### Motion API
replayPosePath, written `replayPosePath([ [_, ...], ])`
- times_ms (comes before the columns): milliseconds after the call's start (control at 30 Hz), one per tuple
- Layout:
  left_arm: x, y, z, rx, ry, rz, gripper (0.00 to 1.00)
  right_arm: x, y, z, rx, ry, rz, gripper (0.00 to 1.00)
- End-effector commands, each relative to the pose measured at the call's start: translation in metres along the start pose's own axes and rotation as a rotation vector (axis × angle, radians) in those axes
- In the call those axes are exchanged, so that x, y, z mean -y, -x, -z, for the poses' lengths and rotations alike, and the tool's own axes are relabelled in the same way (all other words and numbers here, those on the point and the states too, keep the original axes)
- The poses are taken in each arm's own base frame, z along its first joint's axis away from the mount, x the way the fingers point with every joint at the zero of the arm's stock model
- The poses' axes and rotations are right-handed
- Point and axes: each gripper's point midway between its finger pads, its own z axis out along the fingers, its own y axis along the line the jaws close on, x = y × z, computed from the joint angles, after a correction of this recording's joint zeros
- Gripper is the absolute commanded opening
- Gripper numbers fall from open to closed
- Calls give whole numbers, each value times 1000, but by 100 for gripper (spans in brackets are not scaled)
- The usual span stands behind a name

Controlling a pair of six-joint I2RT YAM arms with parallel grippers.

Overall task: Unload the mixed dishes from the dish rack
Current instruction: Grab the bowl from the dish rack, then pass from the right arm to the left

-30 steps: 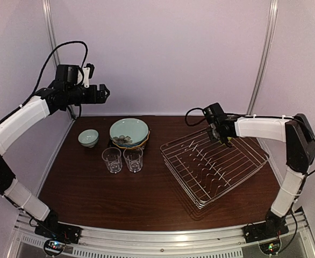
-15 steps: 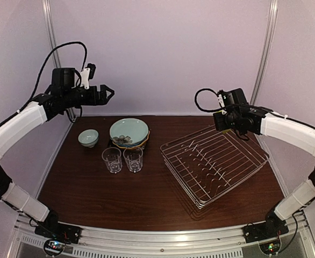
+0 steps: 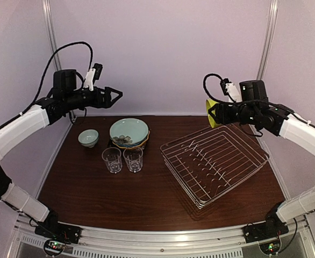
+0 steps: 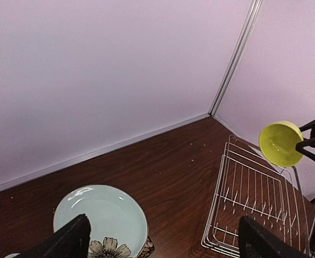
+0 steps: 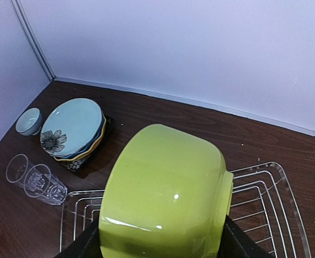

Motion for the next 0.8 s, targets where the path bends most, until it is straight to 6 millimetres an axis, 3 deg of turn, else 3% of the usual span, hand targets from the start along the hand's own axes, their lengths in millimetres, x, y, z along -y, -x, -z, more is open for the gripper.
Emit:
replayPosePath([
  [0,35,13,0,69,-116,-81,96,-41,31,27,86,235,-55,55],
  [133,58,9,-12,61,-171,-113,93,-63,40,41,121,382,-103,55],
  [400,124,-11,-46,10,-307,-179,88,-95,45,56,160,614,-208,54],
  [767,166,-17,-74,-17,-415,-103,76,-113,41,70,188,789,-298,53],
])
